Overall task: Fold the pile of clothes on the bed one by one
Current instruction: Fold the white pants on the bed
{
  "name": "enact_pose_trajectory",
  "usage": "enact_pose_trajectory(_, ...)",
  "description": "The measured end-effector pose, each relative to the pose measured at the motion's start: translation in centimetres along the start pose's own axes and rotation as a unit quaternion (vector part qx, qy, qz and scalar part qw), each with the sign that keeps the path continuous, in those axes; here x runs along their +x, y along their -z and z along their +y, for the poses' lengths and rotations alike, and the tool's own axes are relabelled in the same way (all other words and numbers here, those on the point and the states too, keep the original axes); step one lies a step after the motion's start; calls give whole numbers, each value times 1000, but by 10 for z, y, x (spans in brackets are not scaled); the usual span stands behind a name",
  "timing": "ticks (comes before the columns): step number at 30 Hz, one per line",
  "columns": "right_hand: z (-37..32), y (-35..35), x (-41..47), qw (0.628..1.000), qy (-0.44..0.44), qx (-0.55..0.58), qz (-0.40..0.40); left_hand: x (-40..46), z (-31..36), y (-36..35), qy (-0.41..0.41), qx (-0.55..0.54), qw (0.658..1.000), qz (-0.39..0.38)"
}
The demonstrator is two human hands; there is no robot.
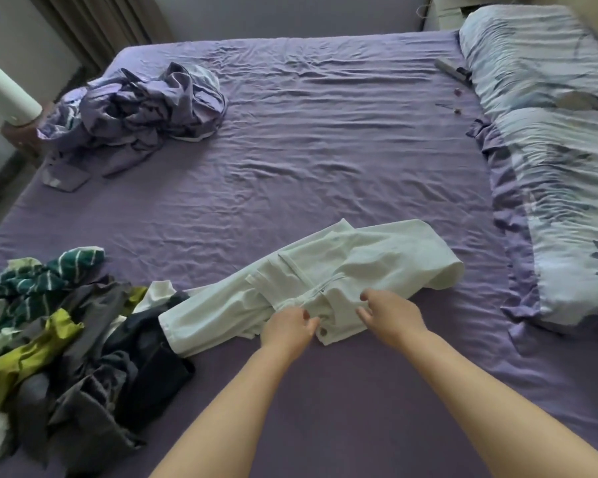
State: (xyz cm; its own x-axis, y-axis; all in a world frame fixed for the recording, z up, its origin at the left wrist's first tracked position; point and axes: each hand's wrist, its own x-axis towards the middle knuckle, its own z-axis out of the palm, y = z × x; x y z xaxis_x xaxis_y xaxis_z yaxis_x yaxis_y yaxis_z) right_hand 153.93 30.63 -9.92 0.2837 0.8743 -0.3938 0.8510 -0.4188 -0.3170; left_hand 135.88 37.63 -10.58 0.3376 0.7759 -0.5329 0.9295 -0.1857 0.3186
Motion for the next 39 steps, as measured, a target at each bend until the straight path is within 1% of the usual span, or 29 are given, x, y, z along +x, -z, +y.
enact_pose_trajectory(4,-16,-13,44,998,55,-16,-4,49,-14,-7,-35,31,999,-9)
enact_pose_trajectory(7,-26,-26,71,995,93,-39,-14,74,-21,-14,-25,70,997,-6)
enact_pose_trajectory(11,-36,-44,99,990,119,-69,-31,95,-31,-20,-10,130,991,-27)
enact_pose_trajectory(14,-40,-56,108,987,129,-78,-49,101,-33,-19,-25,142,989,-18)
enact_pose_trajectory(15,-42,-58,109,987,130,-81,-54,100,-32,-17,-34,129,991,-11)
enact_pose_trajectory(17,-44,-58,109,987,126,-85,-59,98,-31,-9,-47,65,997,2)
enact_pose_trajectory(21,-41,-33,101,986,147,-80,-23,91,-28,22,-80,-89,993,-17)
enact_pose_trajectory(22,-40,-23,97,985,159,-62,-9,89,-26,32,-91,-121,988,-20)
enact_pose_trajectory(24,-37,1,86,985,170,18,18,81,-18,53,-115,-186,975,-27)
enact_pose_trajectory(26,-36,29,72,983,151,103,25,70,-7,73,-141,-251,957,-43)
enact_pose_trajectory(29,-36,71,45,974,129,182,28,47,7,101,-173,-290,940,-51)
enact_pose_trajectory(32,-38,110,10,956,119,262,54,18,23,128,-206,-308,928,-24)
enact_pose_trajectory(36,-46,156,-38,938,142,301,96,-31,52,171,-268,-309,912,28)
enact_pose_trajectory(39,-64,185,-72,925,166,311,142,-75,77,205,-320,-342,880,78)
